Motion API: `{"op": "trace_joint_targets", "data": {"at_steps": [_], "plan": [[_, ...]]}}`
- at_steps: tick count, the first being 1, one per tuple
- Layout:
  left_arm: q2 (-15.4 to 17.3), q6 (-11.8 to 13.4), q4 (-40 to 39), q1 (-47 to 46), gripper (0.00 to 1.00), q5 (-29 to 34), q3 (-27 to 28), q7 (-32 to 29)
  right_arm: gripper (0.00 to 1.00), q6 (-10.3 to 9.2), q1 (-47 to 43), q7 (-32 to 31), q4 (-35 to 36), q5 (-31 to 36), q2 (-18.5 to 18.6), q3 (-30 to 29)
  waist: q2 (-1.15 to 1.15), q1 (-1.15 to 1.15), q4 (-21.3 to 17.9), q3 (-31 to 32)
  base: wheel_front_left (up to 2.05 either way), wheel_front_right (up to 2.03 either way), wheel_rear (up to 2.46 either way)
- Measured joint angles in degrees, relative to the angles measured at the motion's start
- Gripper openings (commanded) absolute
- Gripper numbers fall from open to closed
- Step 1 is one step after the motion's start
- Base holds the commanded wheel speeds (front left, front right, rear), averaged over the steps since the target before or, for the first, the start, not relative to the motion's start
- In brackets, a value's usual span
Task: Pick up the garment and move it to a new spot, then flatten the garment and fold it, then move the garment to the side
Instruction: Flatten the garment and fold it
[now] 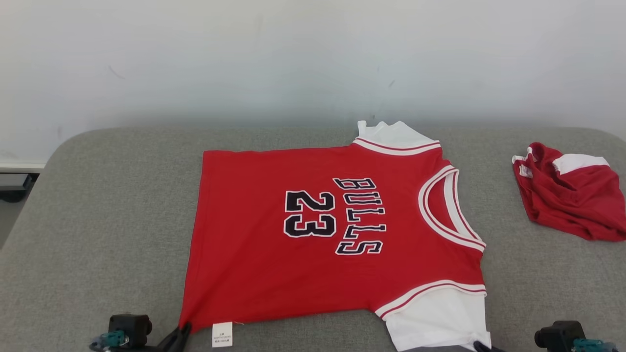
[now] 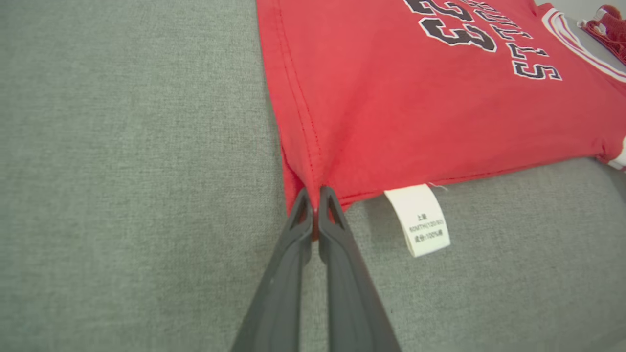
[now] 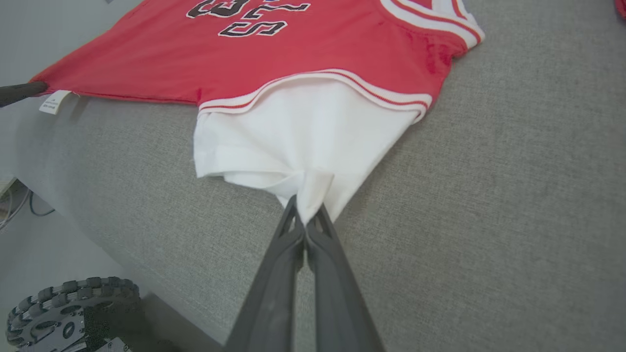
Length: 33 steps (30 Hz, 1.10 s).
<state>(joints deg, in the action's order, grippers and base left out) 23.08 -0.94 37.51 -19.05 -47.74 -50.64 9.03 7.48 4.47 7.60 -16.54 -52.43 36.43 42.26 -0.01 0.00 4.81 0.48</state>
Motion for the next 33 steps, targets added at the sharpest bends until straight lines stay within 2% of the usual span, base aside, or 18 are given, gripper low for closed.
{"op": "trace_joint_targets", "data": {"at_steps": [5, 19, 20, 21, 22, 23, 24, 25, 33], "plan": [[0.97, 1.51, -0.01, 0.26, 0.00, 1.21, -0.88, -1.11, 0.00, -0.48, -0.69, -1.67, 1.22, -1.13, -0.01, 0.15, 0.00, 0.01, -0.04, 0.36, 0.00, 0.00, 0.00], [0.41, 2.22, 0.94, 0.18, 0.00, 0.41, -0.93, -3.54, 0.00, -2.54, -2.75, -8.51, 3.04, -5.06, -0.47, 1.29, 0.01, 0.01, -0.58, 0.45, 0.00, 0.00, 0.00], [0.36, 2.41, 1.01, 0.18, 0.00, 0.38, -0.93, -3.66, 0.30, -2.94, -2.75, -8.70, 3.28, -5.06, -0.45, 1.29, 0.01, 0.01, -0.60, 0.42, 0.00, 0.00, 0.00], [0.29, 2.47, 1.08, 0.19, 0.10, 0.35, -0.88, -3.72, 0.44, -3.23, -2.76, -8.88, 3.46, -5.17, -0.45, 1.21, 0.00, 0.01, -0.61, 0.39, 0.00, 0.00, 0.00], [0.16, 2.52, 1.11, 0.19, 0.11, 0.24, -0.68, -3.71, 0.67, -3.43, -2.76, -9.18, 3.63, -5.41, -0.45, 1.12, 0.01, 0.01, -0.63, 0.36, 0.00, 0.00, 0.00], [0.04, 2.50, 1.15, 0.19, 0.22, 0.10, -0.56, -3.79, 1.00, -3.53, -2.76, -9.27, 3.76, -5.52, -0.44, 1.09, 0.01, 0.00, -0.63, 0.34, 0.00, 0.00, 0.00], [-0.04, 2.49, 1.19, 0.19, 0.48, 0.00, -0.56, -4.04, 1.00, -3.70, -2.76, -9.59, 3.89, -5.54, -0.42, 1.05, 0.01, 0.01, -0.64, 0.32, 0.00, 0.00, 0.00], [-0.12, 2.52, 1.19, 0.20, 1.00, -0.05, -0.52, -4.02, 1.00, -3.96, -2.76, -9.72, 3.96, -5.57, -0.36, 1.03, 0.01, 0.00, -0.63, 0.30, 0.00, 0.00, 0.00], [-0.70, 3.28, 1.11, 0.34, 1.00, -0.25, -0.05, -3.69, 1.00, -4.28, -2.78, -11.22, 6.27, -7.09, 0.40, 0.66, 0.01, 0.01, -0.42, 0.28, 0.00, 0.00, 0.00]]}}
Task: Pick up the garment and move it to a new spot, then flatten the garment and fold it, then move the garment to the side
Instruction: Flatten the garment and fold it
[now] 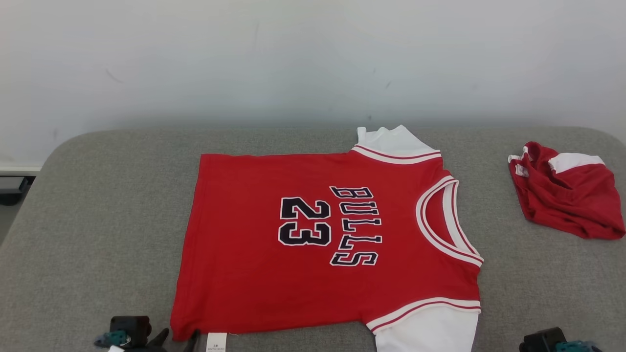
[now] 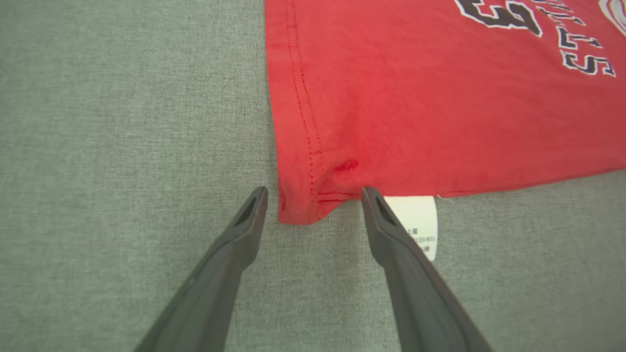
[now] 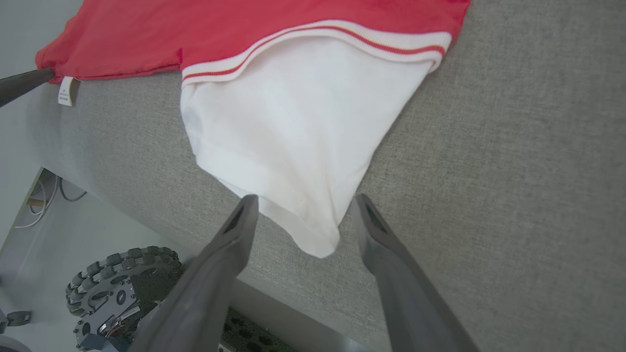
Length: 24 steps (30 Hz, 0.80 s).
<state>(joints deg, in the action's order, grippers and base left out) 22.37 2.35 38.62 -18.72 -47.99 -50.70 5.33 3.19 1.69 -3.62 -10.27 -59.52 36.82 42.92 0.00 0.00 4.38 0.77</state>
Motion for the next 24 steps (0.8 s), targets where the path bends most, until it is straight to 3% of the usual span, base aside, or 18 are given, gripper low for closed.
{"op": "trace_joint_targets", "data": {"at_steps": [7, 9, 15, 19, 24], "plan": [[0.42, 0.70, -3.11, 1.98, 1.00, -1.76, 2.63, 2.64, 1.00, 0.10, -0.81, -0.26, 5.30, -3.90, 1.26, -2.44, 0.00, 0.00, -0.08, 0.25, 0.00, 0.00, 0.00], [1.38, 1.65, -5.10, 2.10, 1.00, -2.52, 3.96, 4.77, 1.00, -0.01, -1.51, 2.27, 7.32, -4.04, 2.22, -4.71, 0.00, 0.00, -0.13, 0.31, 0.00, 0.00, 0.00], [2.03, 3.43, -9.66, 2.08, 1.00, -2.10, 7.82, 8.43, 1.00, -5.00, 0.14, 9.61, 8.47, -1.60, 2.29, -11.22, 0.00, 0.00, -0.27, 0.37, 0.00, 0.00, 0.00], [1.47, 4.10, -11.77, 2.29, 1.00, -2.04, 11.26, 9.02, 1.00, -8.12, 1.03, 13.40, 8.53, 1.57, 1.16, -12.05, 0.00, 0.00, -0.68, 0.42, 0.00, 0.00, 0.00], [-0.07, 4.71, -13.67, 3.93, 1.00, -1.93, 14.26, 9.10, 1.00, -9.78, 1.59, 17.56, 8.51, 4.69, 0.49, -14.70, 0.00, 0.00, -1.25, 0.58, 0.00, 0.00, 0.00]]}}
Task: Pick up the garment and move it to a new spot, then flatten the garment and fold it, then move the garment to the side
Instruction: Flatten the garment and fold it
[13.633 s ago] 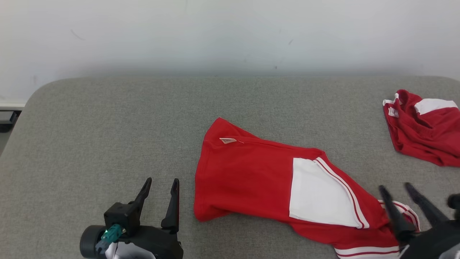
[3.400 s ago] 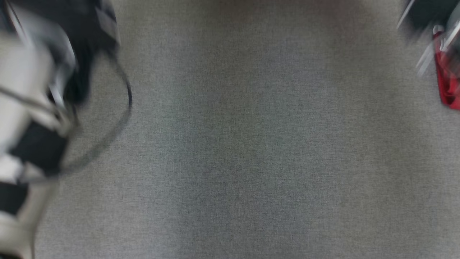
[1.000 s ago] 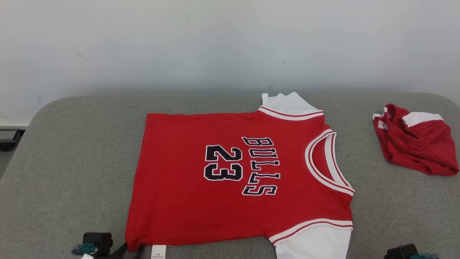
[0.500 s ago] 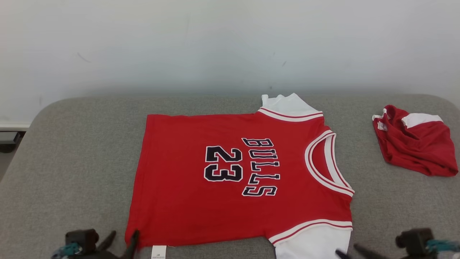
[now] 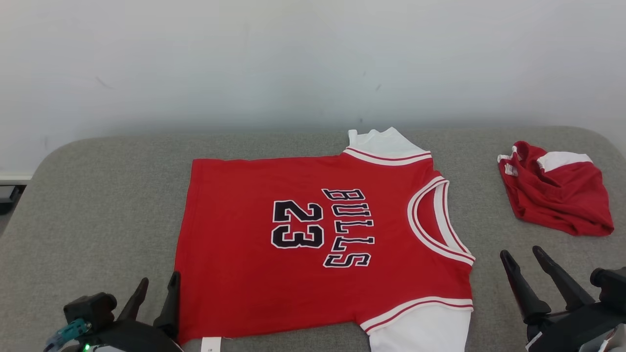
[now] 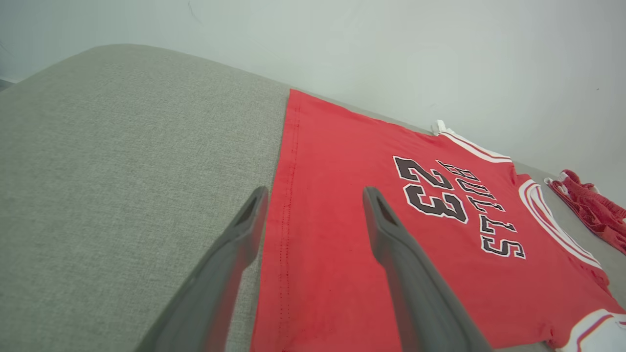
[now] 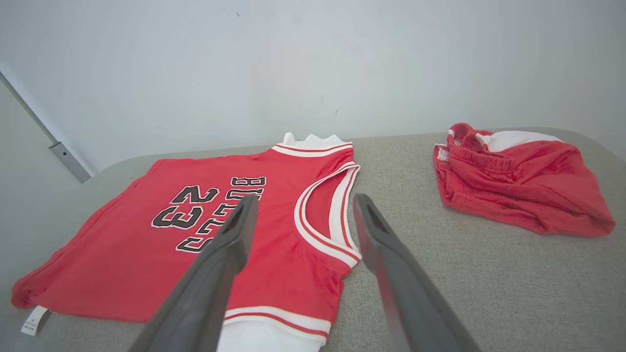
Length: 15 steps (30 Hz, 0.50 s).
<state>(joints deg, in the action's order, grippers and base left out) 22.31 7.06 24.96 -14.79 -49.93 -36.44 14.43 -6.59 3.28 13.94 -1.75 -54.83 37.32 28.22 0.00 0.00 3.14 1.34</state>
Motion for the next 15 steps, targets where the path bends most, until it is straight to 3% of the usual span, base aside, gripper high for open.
{"op": "trace_joint_targets", "data": {"at_steps": [15], "plan": [[-2.00, 0.07, -4.05, 8.42, 1.00, 8.03, 10.17, -0.01, 1.00, -0.55, -5.78, 0.36, -1.13, 7.23, -4.55, -6.49, 0.00, 0.00, -2.41, 0.75, 0.00, 0.00, 0.00]]}}
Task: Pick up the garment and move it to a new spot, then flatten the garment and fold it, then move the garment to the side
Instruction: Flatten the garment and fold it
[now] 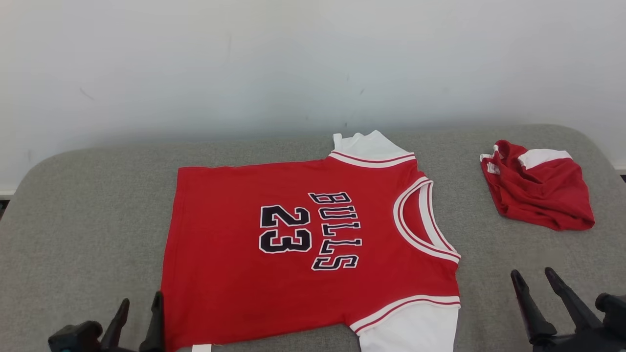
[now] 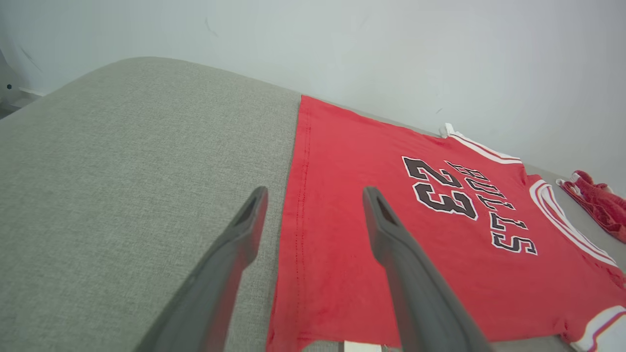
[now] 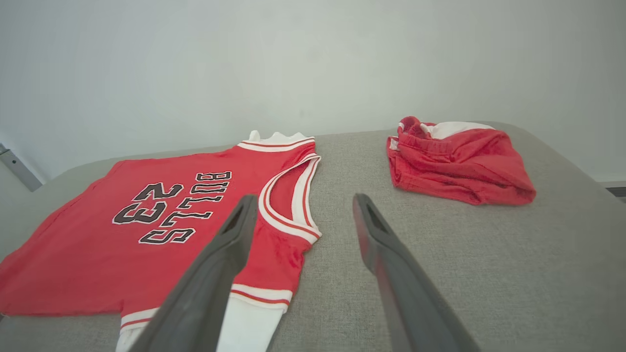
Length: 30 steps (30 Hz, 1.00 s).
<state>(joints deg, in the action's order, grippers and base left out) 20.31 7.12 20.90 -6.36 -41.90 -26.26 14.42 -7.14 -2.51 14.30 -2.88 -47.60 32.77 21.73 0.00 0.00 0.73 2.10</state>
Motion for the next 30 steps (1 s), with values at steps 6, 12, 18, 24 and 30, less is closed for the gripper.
{"op": "trace_joint_targets", "data": {"at_steps": [6, 12, 18, 24, 30], "plan": [[-1.22, 0.00, -1.33, 1.46, 1.00, 5.94, 1.74, 0.00, 1.00, 0.00, -2.47, 0.09, -1.20, 3.93, -2.32, -3.15, 0.00, 0.00, -0.16, -0.02, 0.00, 0.00, 0.00], [-1.91, 0.00, -1.85, 2.36, 1.00, 9.36, 3.11, 0.00, 1.00, 0.00, -2.89, 0.10, -2.14, 9.38, -4.02, -5.82, 0.00, 0.00, -0.38, -0.18, 0.00, 0.00, 0.00], [-2.60, 0.00, -2.93, 3.74, 1.00, 11.90, 4.68, 0.00, 1.00, 0.00, -3.11, 0.16, -1.78, 12.77, -6.05, -8.03, 0.00, 0.00, -0.59, -0.33, 0.00, 0.00, 0.00], [-3.28, 0.00, -3.37, 3.78, 1.00, 14.28, 5.21, 0.00, 1.00, 0.00, -4.11, 0.18, -1.07, 15.97, -7.19, -9.51, 0.00, 0.00, -0.62, -0.52, 0.00, 0.00, 0.00], [-3.85, 0.00, -3.60, 3.80, 1.00, 16.75, 6.12, -0.03, 1.00, 0.00, -4.31, -0.58, -0.54, 18.14, -8.26, -10.82, 0.00, 0.00, -0.48, -0.71, 0.00, 0.00, 0.00]]}}
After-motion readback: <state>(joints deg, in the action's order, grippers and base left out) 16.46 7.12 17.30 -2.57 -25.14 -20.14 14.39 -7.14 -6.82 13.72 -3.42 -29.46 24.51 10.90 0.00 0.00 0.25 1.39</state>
